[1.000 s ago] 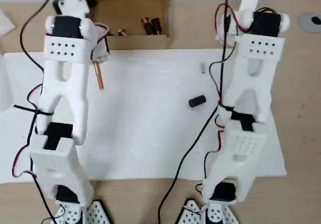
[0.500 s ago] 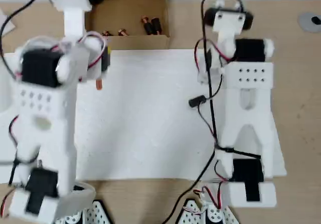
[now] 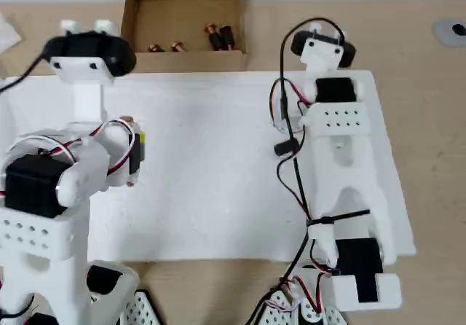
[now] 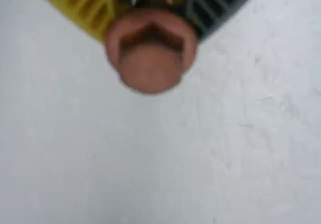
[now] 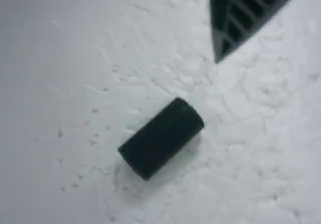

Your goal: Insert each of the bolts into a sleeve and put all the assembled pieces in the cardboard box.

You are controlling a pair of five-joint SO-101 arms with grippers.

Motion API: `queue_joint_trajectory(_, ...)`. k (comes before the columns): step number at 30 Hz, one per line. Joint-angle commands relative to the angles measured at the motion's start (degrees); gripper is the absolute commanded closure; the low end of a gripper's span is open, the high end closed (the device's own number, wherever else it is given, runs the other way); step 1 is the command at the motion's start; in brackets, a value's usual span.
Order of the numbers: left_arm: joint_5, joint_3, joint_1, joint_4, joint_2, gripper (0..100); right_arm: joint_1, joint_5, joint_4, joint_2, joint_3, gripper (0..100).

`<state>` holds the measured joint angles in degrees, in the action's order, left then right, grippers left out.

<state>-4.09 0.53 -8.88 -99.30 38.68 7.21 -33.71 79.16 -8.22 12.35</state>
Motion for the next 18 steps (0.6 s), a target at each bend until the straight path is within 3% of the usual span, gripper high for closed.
queue_joint_trajectory(1, -3.0, 1.8, -0.4, 1.1, 2.1, 99, 0.2, -4.5, -7.6, -2.7, 4.5, 60.2)
queue_joint_trajectory(11, -3.5, 4.3, 1.6, 1.1, 2.2, 99, 0.8, -12.7, -26.2, -3.1, 17.5, 60.2)
queue_joint_trajectory(18, -3.5, 6.9, 6.2, 1.1, 2.6, 99, 0.8, -12.8, -30.1, -2.8, 20.5, 60.2)
